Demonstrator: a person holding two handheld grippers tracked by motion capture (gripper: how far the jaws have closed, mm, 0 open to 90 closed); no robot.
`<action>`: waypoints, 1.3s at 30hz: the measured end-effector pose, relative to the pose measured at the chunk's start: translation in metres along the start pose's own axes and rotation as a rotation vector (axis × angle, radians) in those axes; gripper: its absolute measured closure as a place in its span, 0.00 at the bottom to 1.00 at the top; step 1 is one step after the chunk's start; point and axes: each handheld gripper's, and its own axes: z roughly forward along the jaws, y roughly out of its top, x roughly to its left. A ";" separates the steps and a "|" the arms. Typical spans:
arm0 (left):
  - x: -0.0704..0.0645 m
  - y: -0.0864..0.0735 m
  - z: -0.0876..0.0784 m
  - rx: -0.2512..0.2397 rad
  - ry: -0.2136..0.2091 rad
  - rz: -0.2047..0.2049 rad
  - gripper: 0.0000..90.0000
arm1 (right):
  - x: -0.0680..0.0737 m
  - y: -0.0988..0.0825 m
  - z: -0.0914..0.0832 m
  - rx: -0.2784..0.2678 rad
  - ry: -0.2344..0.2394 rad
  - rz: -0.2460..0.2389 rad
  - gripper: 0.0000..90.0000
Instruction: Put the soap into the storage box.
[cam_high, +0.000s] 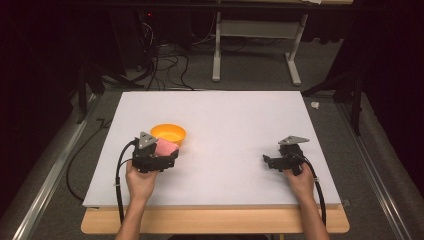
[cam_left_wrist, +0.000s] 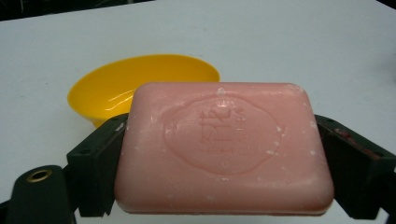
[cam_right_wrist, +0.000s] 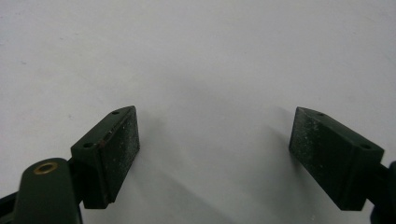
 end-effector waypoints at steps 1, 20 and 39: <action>0.001 0.001 0.000 0.002 0.005 -0.001 0.15 | 0.000 0.000 0.000 0.000 0.000 0.000 0.19; 0.010 0.013 0.008 0.021 0.026 -0.031 0.15 | 0.000 0.000 0.000 0.000 0.001 0.001 0.19; 0.014 0.034 0.020 0.040 0.031 -0.030 0.15 | 0.000 0.000 0.000 0.000 0.002 0.000 0.19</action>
